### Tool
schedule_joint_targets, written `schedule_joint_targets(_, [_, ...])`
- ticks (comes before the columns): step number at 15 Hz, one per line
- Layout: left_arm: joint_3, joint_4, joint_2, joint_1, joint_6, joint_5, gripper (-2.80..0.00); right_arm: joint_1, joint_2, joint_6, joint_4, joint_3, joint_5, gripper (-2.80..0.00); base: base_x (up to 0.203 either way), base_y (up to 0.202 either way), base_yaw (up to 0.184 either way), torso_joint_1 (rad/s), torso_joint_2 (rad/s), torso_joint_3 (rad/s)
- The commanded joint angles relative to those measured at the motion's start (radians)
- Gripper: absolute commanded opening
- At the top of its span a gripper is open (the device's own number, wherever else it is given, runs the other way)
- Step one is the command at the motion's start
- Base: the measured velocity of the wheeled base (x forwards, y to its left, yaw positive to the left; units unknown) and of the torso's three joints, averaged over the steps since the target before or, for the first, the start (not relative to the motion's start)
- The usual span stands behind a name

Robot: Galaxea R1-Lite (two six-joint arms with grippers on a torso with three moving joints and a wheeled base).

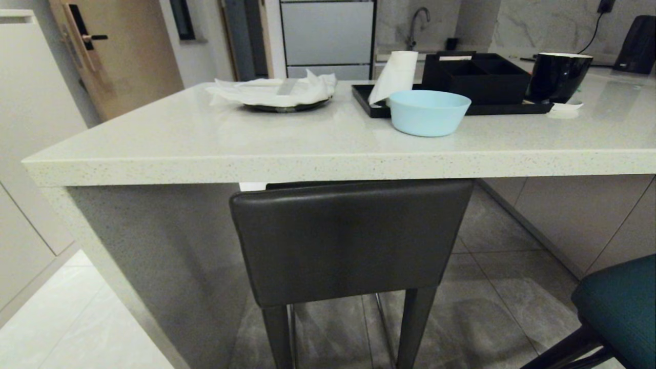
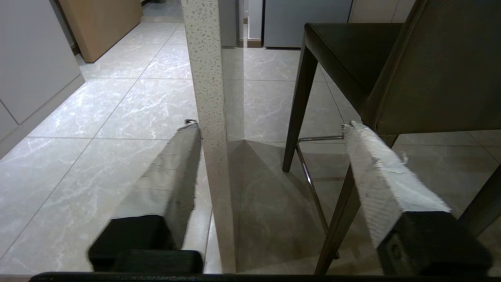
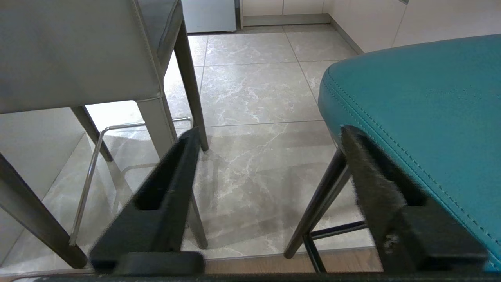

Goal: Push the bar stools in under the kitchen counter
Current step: Pull the gray chair out from under the dining table

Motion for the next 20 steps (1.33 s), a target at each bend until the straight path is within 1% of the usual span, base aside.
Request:
schedule_joint_targets(1, [0.018,-0.001,0.001,0.000,0.000,0.000,0.00,0.000,0.001,-0.001,0.000,0.001,0.001,0.00,0.000,0.000,0.000,0.000,0.00,0.000])
schedule_joint_targets(6, [0.017,0.004,0.000,0.002,0.005,-0.001,0.00,0.000,0.001,-0.021,-0.001,0.001,0.007,0.00,0.000,0.000,0.000,0.000,0.00,0.000])
schedule_joint_targets(8, [0.017,0.002,0.000,0.000,0.019,-0.003,0.00,-0.001,0.001,-0.023,-0.001,0.001,0.009,0.00,0.000,0.000,0.000,0.000,0.00,0.000])
schedule_joint_targets(10, [0.014,-0.001,-0.001,0.000,0.016,-0.002,0.00,0.000,0.001,-0.018,-0.001,-0.001,0.004,0.00,0.000,0.000,0.000,0.000,0.00,0.000])
schedule_joint_targets(11, [-0.021,0.001,0.003,0.001,0.001,-0.007,0.00,-0.001,0.001,-0.010,-0.001,-0.010,0.004,0.00,0.000,0.000,0.000,0.000,0.00,0.000])
schedule_joint_targets(12, [-0.094,0.012,0.028,0.001,-0.020,-0.025,0.00,-0.001,0.001,-0.007,0.001,-0.033,0.014,0.00,0.000,0.000,0.000,0.000,0.00,0.000])
schedule_joint_targets(13, [-0.168,0.019,0.085,-0.001,-0.032,-0.051,0.00,-0.001,0.008,-0.006,0.005,-0.068,0.043,0.00,0.000,0.000,0.000,0.000,0.00,0.000])
schedule_joint_targets(14, [-0.206,0.010,0.174,-0.009,-0.040,-0.079,0.00,-0.001,0.035,-0.004,0.006,-0.097,0.071,0.00,0.000,0.000,0.000,0.000,0.00,0.000])
schedule_joint_targets(15, [-0.231,-0.027,0.275,-0.027,-0.050,-0.106,0.00,-0.001,0.066,-0.003,0.006,-0.115,0.081,0.00,0.000,0.000,0.000,0.000,0.00,0.000])
schedule_joint_targets(17, [-0.256,-0.165,0.479,-0.069,-0.072,-0.141,0.00,0.000,0.155,0.012,-0.002,-0.152,0.092,0.00,0.000,0.000,0.000,0.000,0.00,0.000])
schedule_joint_targets(19, [-0.267,-0.342,0.699,-0.098,-0.096,-0.164,0.00,0.002,0.297,0.036,-0.046,-0.186,0.104,0.00,0.000,0.000,0.000,0.000,0.00,0.000])
schedule_joint_targets(20, [-0.266,-0.452,0.806,-0.109,-0.115,-0.188,0.00,0.004,0.384,0.052,-0.101,-0.187,0.108,0.00,0.000,0.000,0.000,0.000,0.00,0.000])
